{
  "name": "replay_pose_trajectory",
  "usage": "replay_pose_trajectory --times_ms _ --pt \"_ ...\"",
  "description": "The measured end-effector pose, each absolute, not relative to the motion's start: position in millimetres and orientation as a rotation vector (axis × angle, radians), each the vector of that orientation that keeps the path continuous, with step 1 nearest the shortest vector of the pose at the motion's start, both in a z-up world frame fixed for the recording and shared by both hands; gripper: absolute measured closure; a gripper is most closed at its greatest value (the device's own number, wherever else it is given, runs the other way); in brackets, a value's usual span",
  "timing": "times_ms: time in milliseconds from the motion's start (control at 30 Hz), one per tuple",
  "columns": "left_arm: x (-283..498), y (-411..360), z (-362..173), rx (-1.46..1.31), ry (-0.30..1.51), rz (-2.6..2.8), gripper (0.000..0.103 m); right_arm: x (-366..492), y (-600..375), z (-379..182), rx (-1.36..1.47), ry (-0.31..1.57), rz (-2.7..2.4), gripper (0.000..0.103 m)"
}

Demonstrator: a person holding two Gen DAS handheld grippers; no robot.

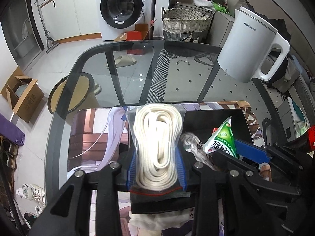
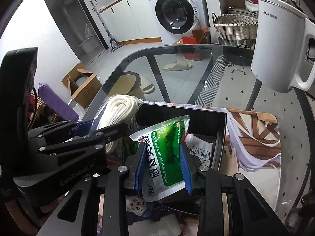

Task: Organize soft objects
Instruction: 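Lower the rope bag and sachet into the box and open both tools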

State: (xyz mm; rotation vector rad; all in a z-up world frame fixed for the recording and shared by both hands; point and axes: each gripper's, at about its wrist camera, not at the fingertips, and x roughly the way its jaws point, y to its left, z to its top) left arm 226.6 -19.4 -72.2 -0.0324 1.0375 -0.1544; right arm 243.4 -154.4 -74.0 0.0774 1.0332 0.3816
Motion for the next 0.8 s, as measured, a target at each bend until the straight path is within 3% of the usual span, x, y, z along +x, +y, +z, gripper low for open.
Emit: replay_pose_trajectory --times_ms 400,567,800 --pt "224 -13 -69 -0.063 1.03 -0.168 0.062 243 -157 -70 0.098 1.034 0.376 0.064" --pt "220 -12 -62 -0.044 0.997 -0.159 0.05 241 -161 -67 0.116 1.033 0.381 0.061" --pt "216 -9 -52 -0.07 0.975 -0.186 0.05 238 -165 -61 0.141 1.024 0.384 0.057"
